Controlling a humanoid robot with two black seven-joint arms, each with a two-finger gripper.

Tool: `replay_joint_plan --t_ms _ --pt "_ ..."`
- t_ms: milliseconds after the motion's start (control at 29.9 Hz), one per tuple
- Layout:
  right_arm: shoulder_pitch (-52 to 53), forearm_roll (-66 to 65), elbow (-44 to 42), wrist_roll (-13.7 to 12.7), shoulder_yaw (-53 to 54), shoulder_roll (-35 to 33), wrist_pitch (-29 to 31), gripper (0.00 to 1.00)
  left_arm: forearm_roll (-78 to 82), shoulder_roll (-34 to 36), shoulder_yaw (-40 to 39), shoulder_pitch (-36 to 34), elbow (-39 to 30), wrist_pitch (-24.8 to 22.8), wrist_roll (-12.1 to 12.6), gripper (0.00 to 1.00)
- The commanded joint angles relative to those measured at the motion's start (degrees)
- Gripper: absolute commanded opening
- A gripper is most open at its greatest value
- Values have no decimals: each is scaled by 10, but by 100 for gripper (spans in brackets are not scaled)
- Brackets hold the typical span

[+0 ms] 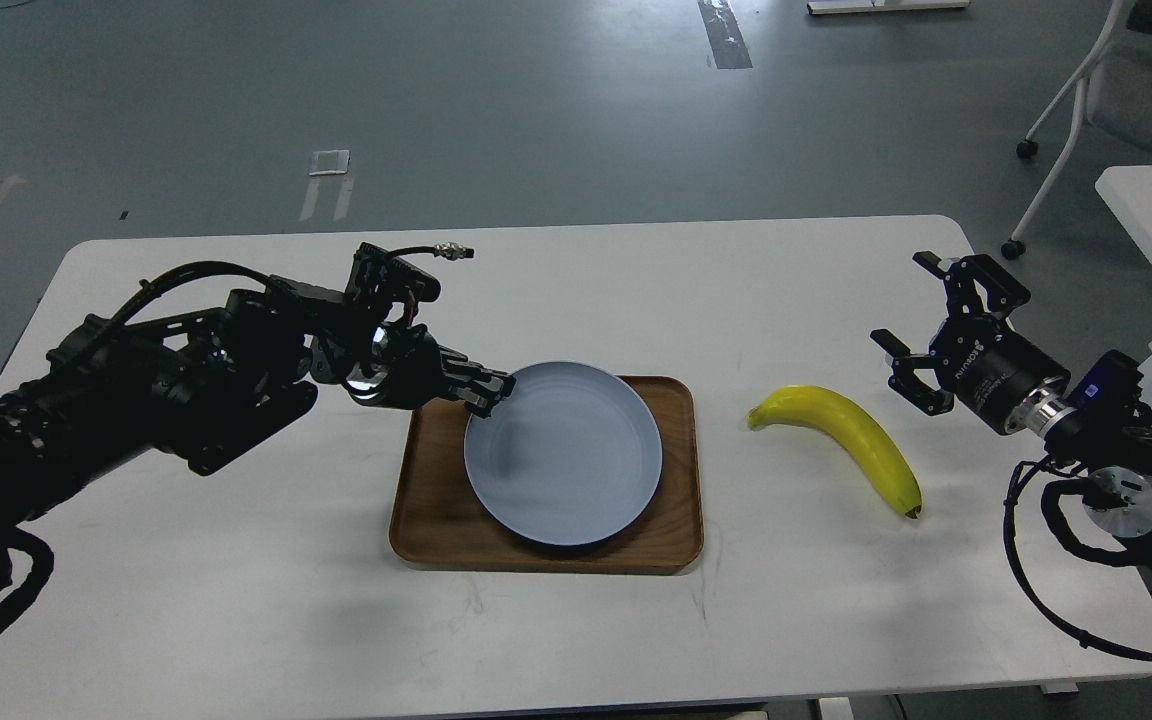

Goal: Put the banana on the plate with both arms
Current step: 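Carry the plate with the left gripper and lower it onto the wooden tray, then release the plate and withdraw the left gripper to rest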

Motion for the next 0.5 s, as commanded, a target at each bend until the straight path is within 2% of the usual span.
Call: replay_joint_plan --t_ms 0,33,100,134,167,201,301,368,468 --pt "0 0 0 0 0 0 0 100 -3 -2 12 0 6 0 0 7" --pt "0 -1 0 0 0 1 0 100 -6 -2 14 0 6 0 0 24" --pt "1 -1 1 0 0 1 0 100 -8 -2 14 0 6 0 0 43" --pt "1 -2 1 0 0 1 0 100 -9 -2 14 0 5 0 0 73" --pt "1 -2 1 0 0 0 0 100 -9 -2 14 -1 4 0 0 89" --pt "2 -2 2 0 0 0 0 100 -14 -1 11 -3 3 0 0 96" --pt "3 -2 3 0 0 0 0 100 -60 5 8 -12 -1 0 0 97" --pt "4 -2 5 0 0 -2 0 100 -135 10 3 -39 -4 -4 0 98" --pt "5 -2 13 0 0 -10 0 100 -301 25 3 -72 -3 -33 0 98"
